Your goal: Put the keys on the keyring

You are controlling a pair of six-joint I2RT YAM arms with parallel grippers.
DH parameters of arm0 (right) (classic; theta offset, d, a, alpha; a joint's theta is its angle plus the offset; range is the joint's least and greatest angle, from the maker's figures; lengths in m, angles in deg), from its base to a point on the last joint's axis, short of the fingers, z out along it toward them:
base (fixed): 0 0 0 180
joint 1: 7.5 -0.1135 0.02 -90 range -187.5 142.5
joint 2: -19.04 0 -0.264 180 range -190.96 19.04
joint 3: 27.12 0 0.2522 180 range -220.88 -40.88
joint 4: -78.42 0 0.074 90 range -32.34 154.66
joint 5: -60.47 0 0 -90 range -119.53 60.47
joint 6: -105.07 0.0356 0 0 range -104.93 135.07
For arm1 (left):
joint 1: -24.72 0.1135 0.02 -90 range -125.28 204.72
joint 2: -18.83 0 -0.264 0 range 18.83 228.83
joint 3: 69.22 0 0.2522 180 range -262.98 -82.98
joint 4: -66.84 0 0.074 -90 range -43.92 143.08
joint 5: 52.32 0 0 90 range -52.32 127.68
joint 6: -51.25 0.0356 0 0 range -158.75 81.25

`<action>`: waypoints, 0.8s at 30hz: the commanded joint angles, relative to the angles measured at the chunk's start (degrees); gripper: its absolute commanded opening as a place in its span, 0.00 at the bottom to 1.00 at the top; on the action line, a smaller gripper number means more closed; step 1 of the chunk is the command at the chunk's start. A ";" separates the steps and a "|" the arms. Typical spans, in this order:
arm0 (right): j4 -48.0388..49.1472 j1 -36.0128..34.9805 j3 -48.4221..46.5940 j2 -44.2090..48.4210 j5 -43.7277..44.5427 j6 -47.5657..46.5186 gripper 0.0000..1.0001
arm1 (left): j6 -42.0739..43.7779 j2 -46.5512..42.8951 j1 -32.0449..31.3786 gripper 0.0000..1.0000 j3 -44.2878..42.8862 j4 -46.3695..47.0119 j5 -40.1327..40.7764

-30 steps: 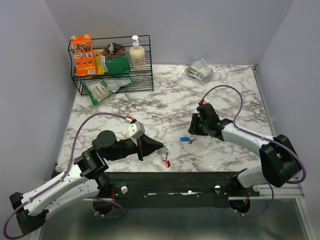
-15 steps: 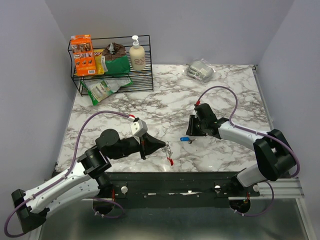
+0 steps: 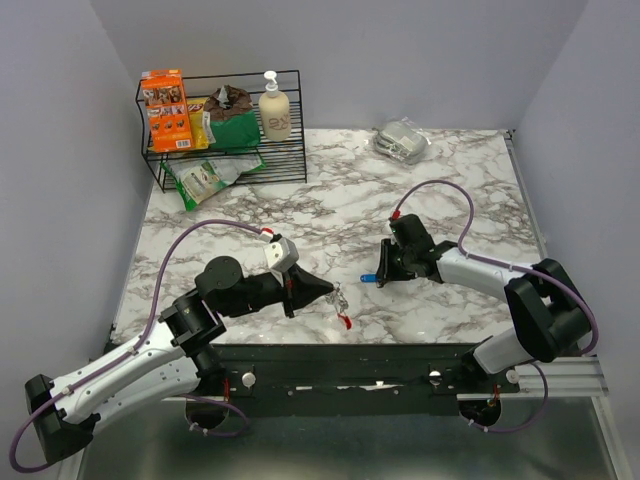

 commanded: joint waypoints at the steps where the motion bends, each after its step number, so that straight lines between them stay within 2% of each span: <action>1: 0.30 0.28 1.20 0.46 -2.06 -0.83 0.36 | -0.57 -0.14 -0.23 0.00 0.10 3.29 -0.88; 5: 1.53 0.28 1.29 -0.77 -3.03 -0.47 0.30 | -0.57 -0.14 -0.23 0.00 0.10 3.29 -0.97; 9: 1.88 0.28 1.11 -0.77 -4.62 -0.21 0.13 | -0.66 -0.23 -0.23 0.00 0.10 3.03 -0.80; 10: 1.88 0.28 1.20 -0.08 -4.79 -0.21 0.05 | -0.66 -0.41 -0.23 0.00 0.10 2.94 -0.88; 11: 1.88 0.28 1.20 0.45 -4.79 -0.12 0.01 | -0.66 -0.41 -0.14 0.00 0.18 2.94 -0.89; 20: -0.66 0.28 -0.38 7.31 -6.81 -1.70 0.00 | -0.31 -1.29 -0.23 0.00 0.45 1.71 -0.27; 24: -2.16 0.28 -2.31 11.78 -9.80 -5.56 0.00 | 0.22 -1.46 -0.23 0.00 -0.08 0.22 -0.18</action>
